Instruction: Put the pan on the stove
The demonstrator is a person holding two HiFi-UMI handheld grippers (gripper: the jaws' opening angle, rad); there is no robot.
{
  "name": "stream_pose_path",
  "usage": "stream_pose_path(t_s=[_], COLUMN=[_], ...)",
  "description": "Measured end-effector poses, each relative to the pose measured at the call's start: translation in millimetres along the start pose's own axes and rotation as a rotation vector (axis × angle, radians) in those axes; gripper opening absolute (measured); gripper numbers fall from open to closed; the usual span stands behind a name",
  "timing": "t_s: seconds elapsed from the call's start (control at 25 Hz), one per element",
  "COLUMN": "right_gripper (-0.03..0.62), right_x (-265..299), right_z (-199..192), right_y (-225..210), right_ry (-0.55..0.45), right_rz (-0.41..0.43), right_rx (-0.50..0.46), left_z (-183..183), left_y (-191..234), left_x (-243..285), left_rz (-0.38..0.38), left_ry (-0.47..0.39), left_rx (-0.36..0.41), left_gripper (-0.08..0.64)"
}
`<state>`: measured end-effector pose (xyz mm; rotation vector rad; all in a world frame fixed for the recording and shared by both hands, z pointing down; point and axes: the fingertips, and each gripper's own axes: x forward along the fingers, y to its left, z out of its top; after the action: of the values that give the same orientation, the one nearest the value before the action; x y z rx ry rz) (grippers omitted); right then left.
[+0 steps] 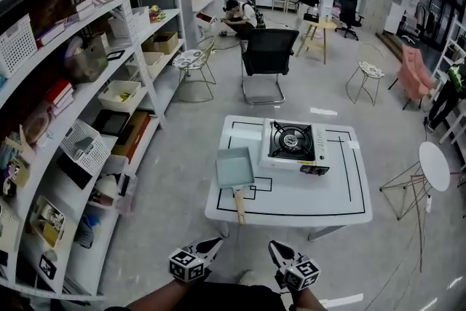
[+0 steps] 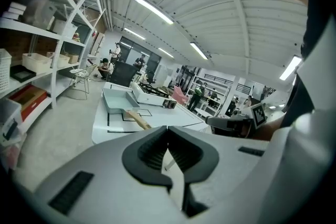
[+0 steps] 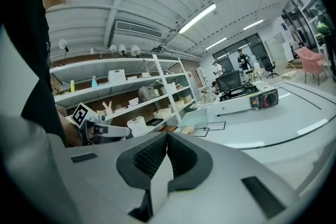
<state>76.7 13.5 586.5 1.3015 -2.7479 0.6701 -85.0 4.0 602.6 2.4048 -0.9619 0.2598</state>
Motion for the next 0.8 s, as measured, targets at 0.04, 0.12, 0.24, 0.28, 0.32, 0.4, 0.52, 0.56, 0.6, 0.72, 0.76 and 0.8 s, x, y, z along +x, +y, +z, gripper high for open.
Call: stream_pose_path(t_s=[0.04,0.12,0.24,0.28,0.32,0.4,0.52,0.56,0.6,0.72,0.76,0.8], right_gripper=[0.026,0.026,0.026,0.026,0.026,0.026,0.026,0.026,0.026,0.026,0.026,0.026], right_x=[-1.2,-3.3,-8.0,-9.6,-10.8,-12.9,-16.9,-17.8,-18.0,-16.2,-16.0,-16.4], right_z=[-3.2,-0.5,-2.3,-4.4,-5.0,-4.3,-5.1,-6.0,-6.6,-4.4,-2.7,-1.5], right_y=[-6.4,-15.0,-25.5,-28.6,-31.1,-35.2,-41.3,-43.4,-45.2,-47.5,-48.6,-50.3], right_ry=[0.007,0.009,0.022,0.028,0.03,0.029,0.036,0.037,0.037,0.031,0.027,0.023], right_rz=[0.012,0.026,0.051,0.057,0.062,0.066,0.066,0.066,0.066,0.063,0.058,0.05], right_rx=[-0.009,-0.005,-0.008,-0.012,-0.013,-0.009,-0.002,0.001,0.005,0.015,0.02,0.024], left_z=[1.3,2.6,2.8,1.9,1.1,1.4,3.7,4.0,4.6,7.4,8.2,9.0], left_y=[-1.0,-1.8,-3.2,-3.0,-2.1,-0.4,-2.2,-2.8,-2.6,1.2,2.4,3.1], left_x=[4.7,13.8,23.0,24.9,26.4,28.5,30.8,31.5,32.3,34.5,35.9,37.8], left_rz=[0.008,0.024,0.042,0.05,0.058,0.074,0.09,0.094,0.098,0.106,0.106,0.103], left_ry=[-0.007,-0.02,-0.03,-0.028,-0.026,-0.026,-0.029,-0.029,-0.029,-0.025,-0.023,-0.019], left_rx=[-0.001,-0.007,-0.045,-0.057,-0.066,-0.08,-0.095,-0.096,-0.095,-0.096,-0.097,-0.098], left_gripper=[0.009,0.009,0.009,0.009,0.009,0.009,0.009,0.009,0.009,0.009,0.009,0.009])
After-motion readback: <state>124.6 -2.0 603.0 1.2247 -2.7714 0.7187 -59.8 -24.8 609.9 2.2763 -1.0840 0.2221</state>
